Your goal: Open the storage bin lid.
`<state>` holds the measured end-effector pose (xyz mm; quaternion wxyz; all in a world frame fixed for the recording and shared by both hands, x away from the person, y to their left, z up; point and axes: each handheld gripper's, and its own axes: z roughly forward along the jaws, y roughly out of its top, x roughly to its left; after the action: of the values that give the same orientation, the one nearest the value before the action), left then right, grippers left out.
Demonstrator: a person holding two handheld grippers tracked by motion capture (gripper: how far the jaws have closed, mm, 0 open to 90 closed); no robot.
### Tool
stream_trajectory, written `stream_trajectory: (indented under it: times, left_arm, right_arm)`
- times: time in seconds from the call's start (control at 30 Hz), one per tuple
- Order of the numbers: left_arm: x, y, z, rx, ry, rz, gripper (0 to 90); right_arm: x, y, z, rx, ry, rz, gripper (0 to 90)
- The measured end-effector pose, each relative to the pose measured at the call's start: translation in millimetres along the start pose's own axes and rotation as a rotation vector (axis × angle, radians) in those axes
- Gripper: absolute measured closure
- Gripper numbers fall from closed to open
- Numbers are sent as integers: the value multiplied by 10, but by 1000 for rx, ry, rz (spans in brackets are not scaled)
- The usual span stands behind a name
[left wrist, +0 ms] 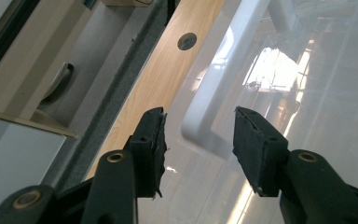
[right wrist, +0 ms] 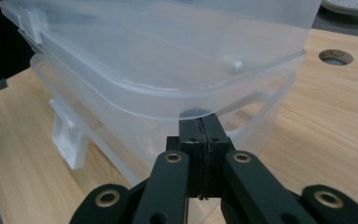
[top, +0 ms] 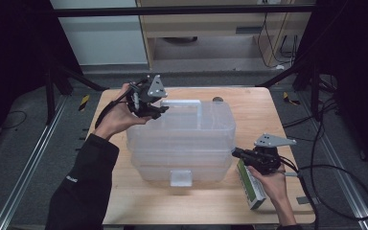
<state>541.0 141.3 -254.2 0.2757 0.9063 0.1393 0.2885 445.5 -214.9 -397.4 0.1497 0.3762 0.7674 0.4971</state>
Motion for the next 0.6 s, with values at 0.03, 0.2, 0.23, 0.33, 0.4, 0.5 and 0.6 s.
stream_trajectory:
  times: [0.03, 0.2, 0.23, 0.33, 0.4, 0.5, 0.6]
  left_arm:
    - [8, -35, -40, -2, 12, -8, 521]
    - [45, -202, -197, -18, 43, -79, 524]
    - [58, -254, -240, -23, 53, -98, 525]
    - [100, -381, -347, -30, 90, -152, 536]
    - [124, -474, -414, -43, 112, -193, 546]
    - [140, -618, -495, -53, 149, -255, 570]
    - [139, -775, -564, -63, 187, -331, 588]
  right_arm:
    - [1, -1, 0, 0, -1, 0, 899]
    - [5, -2, 0, 1, -4, 2, 899]
    - [6, -2, 0, 1, -5, 2, 899]
    - [7, -3, 1, 2, -5, 2, 899]
    - [9, -3, 0, 2, -6, 3, 899]
    - [13, -5, 1, 4, -6, 7, 899]
    - [15, -5, 1, 5, -6, 7, 898]
